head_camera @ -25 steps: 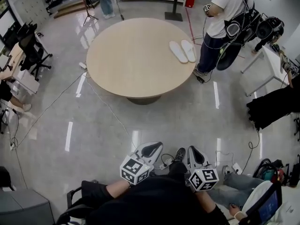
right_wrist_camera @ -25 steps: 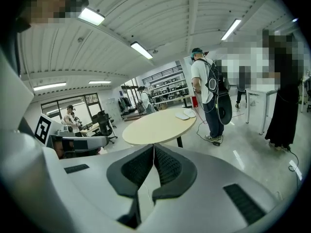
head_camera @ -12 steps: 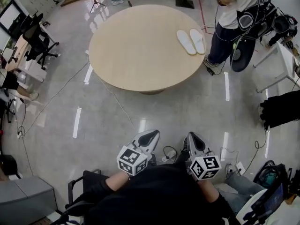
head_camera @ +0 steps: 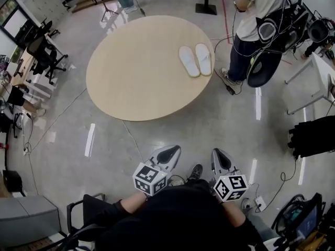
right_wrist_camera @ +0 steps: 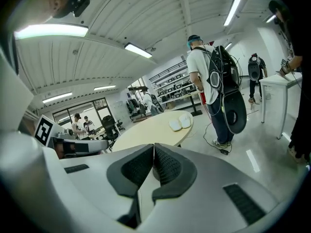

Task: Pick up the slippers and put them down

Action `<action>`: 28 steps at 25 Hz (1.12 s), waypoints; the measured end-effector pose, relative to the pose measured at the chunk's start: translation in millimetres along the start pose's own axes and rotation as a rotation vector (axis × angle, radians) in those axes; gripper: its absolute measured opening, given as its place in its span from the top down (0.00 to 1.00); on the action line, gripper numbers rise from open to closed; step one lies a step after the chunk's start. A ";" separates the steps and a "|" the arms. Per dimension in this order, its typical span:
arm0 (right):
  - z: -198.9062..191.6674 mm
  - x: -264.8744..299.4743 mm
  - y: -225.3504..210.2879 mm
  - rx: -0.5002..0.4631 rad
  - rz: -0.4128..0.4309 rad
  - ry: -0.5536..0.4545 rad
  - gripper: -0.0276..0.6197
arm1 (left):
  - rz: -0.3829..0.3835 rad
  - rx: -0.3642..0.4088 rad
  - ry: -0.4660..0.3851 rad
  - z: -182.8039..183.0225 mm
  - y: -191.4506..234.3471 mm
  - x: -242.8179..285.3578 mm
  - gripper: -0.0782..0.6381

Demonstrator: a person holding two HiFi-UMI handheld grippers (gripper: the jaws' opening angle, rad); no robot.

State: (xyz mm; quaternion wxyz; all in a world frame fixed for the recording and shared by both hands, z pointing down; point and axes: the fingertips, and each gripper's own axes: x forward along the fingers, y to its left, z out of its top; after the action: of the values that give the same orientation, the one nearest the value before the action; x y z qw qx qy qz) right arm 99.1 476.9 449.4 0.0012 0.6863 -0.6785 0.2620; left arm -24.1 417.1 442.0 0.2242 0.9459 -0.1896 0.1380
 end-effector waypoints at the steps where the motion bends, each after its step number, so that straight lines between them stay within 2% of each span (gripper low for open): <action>1: 6.8 -1.4 -17.3 0.006 0.002 -0.002 0.93 | 0.005 -0.001 0.000 3.4 -8.2 14.8 0.85; 6: 30.5 4.9 -73.9 0.024 0.031 -0.002 0.93 | 0.036 0.010 0.001 19.5 -27.7 63.7 0.86; 15: 59.0 59.1 -103.4 0.020 0.095 0.049 0.93 | 0.097 -0.034 -0.014 54.1 0.7 115.0 0.86; 21: 73.2 127.5 -104.4 -0.007 0.072 0.058 0.93 | 0.085 -0.069 -0.014 66.7 67.6 140.9 0.85; 28: 128.3 227.6 -74.1 -0.035 0.019 0.036 0.93 | 0.027 -0.055 -0.040 141.3 166.4 161.8 0.85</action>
State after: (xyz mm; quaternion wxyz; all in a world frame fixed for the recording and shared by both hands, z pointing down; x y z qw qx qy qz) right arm 200.9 225.2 447.2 0.0231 0.6748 -0.6895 0.2623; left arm 74.8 164.0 438.1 0.2446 0.9393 -0.2104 0.1166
